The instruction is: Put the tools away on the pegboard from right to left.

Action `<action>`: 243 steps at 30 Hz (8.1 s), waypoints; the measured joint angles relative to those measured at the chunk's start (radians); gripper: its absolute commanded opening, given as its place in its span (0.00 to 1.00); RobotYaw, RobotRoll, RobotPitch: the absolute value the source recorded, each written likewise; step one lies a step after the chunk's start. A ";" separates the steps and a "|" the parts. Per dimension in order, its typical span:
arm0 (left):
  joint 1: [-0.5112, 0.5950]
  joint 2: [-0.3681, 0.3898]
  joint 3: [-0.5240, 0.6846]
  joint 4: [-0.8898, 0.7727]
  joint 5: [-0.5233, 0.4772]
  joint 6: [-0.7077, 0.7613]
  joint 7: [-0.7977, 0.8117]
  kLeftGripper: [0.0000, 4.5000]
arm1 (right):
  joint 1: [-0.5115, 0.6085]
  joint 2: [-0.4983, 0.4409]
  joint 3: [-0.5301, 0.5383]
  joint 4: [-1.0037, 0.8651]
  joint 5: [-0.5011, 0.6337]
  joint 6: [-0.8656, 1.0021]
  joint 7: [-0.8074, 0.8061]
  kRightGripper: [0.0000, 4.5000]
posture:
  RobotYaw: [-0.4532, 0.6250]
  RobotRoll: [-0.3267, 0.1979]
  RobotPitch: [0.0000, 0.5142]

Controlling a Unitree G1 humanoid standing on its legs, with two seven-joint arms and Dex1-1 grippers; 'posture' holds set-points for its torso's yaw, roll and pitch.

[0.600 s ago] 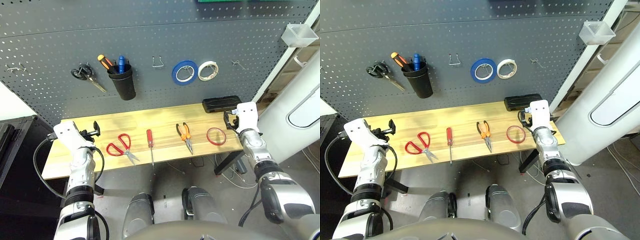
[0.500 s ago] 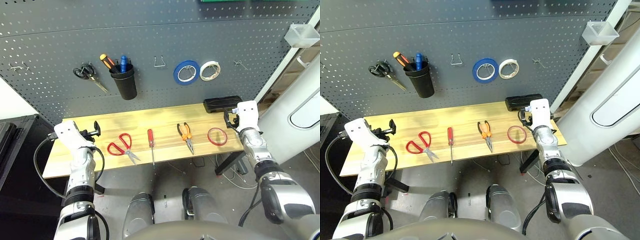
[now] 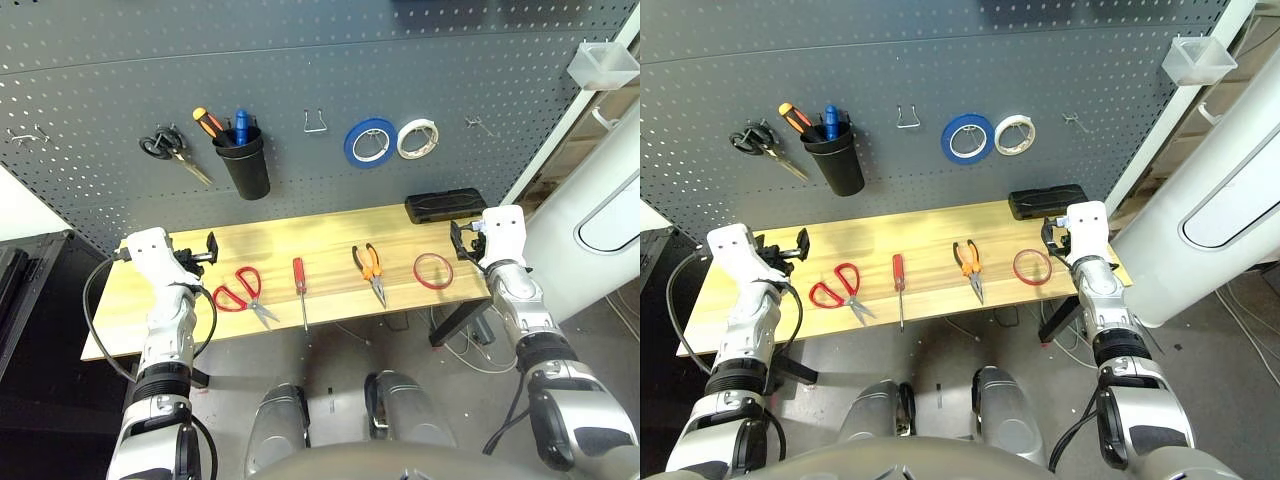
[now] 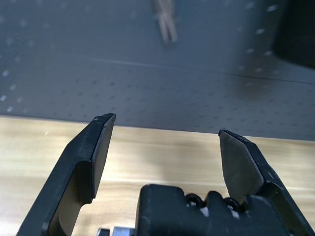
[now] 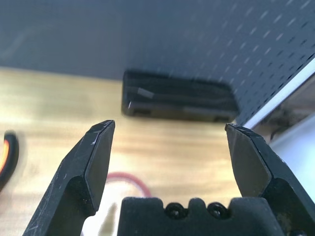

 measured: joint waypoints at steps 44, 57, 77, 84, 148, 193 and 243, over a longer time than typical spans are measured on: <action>0.248 0.251 -0.137 -0.559 -0.174 0.275 -0.607 1.00 | -0.380 0.035 0.166 0.325 -0.037 0.556 0.187 0.49 | 0.43 0.62 0.45; 0.132 0.201 -0.166 -0.392 -0.127 0.194 -0.579 1.00 | -0.371 0.022 0.151 0.233 -0.045 0.506 0.160 0.00 | 0.37 0.62 0.22; 0.063 0.257 -0.081 -0.451 -0.243 0.227 -0.638 1.00 | -0.062 -0.135 0.127 -0.613 -0.045 0.693 0.166 0.00 | 0.35 0.62 0.15; 0.069 0.287 -0.057 -0.544 -0.289 0.306 -0.640 1.00 | -0.067 -0.158 0.084 -0.635 -0.045 0.583 0.138 0.00 | 0.35 0.62 0.16; 0.067 0.281 -0.140 -0.583 -0.267 0.404 -0.635 1.00 | -0.300 -0.377 -0.007 -0.555 0.205 0.940 0.507 0.99 | 0.35 0.62 0.30; 0.152 0.372 -0.300 -0.634 -0.128 0.486 -0.717 1.00 | -0.456 0.249 0.122 0.146 0.060 0.930 -0.043 0.99 | 0.41 0.62 0.49; 0.154 0.379 -0.030 -0.765 -0.332 0.540 -0.652 1.00 | -0.194 0.030 0.209 -0.563 0.051 0.906 0.354 0.17 | 0.46 0.62 0.24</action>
